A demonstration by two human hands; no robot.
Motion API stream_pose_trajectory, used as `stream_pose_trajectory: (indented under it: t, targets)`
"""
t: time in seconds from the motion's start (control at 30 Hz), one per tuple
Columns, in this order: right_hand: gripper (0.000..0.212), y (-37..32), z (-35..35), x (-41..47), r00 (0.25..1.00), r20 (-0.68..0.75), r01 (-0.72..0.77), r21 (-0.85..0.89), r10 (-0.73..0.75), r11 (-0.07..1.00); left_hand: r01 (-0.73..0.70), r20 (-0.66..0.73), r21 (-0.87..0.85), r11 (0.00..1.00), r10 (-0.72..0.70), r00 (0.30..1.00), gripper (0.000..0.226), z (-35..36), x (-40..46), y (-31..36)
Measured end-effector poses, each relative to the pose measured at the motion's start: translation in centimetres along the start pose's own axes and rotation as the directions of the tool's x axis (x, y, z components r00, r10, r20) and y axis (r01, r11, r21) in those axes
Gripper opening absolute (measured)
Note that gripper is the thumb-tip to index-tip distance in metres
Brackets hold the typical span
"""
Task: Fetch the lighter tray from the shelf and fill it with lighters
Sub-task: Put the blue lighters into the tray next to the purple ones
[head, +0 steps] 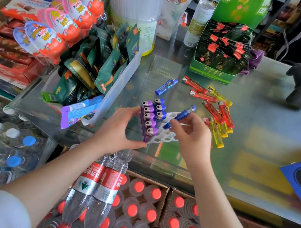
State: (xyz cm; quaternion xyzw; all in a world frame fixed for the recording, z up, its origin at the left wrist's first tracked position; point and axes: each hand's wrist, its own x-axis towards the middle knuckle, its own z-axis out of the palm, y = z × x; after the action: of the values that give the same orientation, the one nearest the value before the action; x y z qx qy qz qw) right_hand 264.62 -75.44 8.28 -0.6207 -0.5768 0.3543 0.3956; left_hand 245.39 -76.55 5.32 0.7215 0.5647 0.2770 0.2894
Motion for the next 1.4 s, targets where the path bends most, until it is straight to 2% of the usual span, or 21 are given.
stream_pose_trajectory:
  t: [0.33, 0.57, 0.67, 0.87, 1.0, 1.1, 1.2, 1.27, 1.33, 1.4]
  targets:
    - [0.014, 0.1, 2.1, -2.0, 0.996, 0.032, 0.079, -0.066, -0.077, 0.995, -0.004, -0.032, -0.011, 1.0, 0.003, 0.999, 0.077, 0.2, -0.3, 0.2]
    - [0.015, 0.2, 2.6, -1.8, 0.991, 0.053, 0.13, -0.242, -0.121, 0.962, -0.023, -0.056, -0.01, 1.0, 0.022, 0.998, 0.077, 0.3, -0.3, 0.1]
    - [0.017, 0.6, 2.8, -1.9, 0.976, 0.108, 0.214, -0.327, -0.189, 0.92, -0.031, -0.063, -0.014, 0.999, 0.031, 0.998, 0.076, 0.2, -0.3, 0.4]
    - [0.022, 0.9, 2.4, -1.3, 0.969, 0.134, 0.242, -0.381, -0.205, 0.892, -0.032, -0.052, -0.022, 0.999, 0.031, 0.998, 0.076, 0.2, -0.3, 0.3]
    - [0.025, 1.1, 1.9, -0.7, 0.946, 0.253, 0.296, -0.414, -0.203, 0.861, -0.012, -0.043, -0.051, 0.999, 0.009, 0.999, 0.076, 0.1, -0.2, 0.1]
    - [0.019, 1.2, 0.2, 0.4, 0.919, 0.341, 0.311, -0.323, -0.197, 0.894, 0.003, -0.031, -0.063, 0.998, -0.005, 1.0, 0.075, 0.0, -0.1, 0.0]
    - [0.022, 0.9, -0.7, 2.0, 0.952, 0.222, 0.263, -0.235, -0.212, 0.936, -0.001, -0.013, -0.063, 0.998, 0.0, 1.0, 0.072, 0.0, 0.1, -0.2]
    - [0.025, 0.7, -0.1, 3.8, 0.969, 0.162, 0.224, -0.265, -0.186, 0.938, -0.009, -0.02, -0.061, 0.998, 0.007, 1.0, 0.07, 0.0, 0.2, -0.2]
    - [0.029, 0.4, 0.9, 5.8, 0.97, 0.172, 0.22, -0.336, -0.17, 0.916, -0.023, -0.033, -0.061, 0.998, 0.021, 0.999, 0.069, 0.1, 0.1, -0.3]
    - [0.036, 0.1, 2.0, 7.7, 0.958, 0.242, 0.246, -0.406, -0.156, 0.88, -0.033, -0.043, -0.061, 0.998, 0.031, 0.999, 0.068, 0.2, 0.2, -0.4]
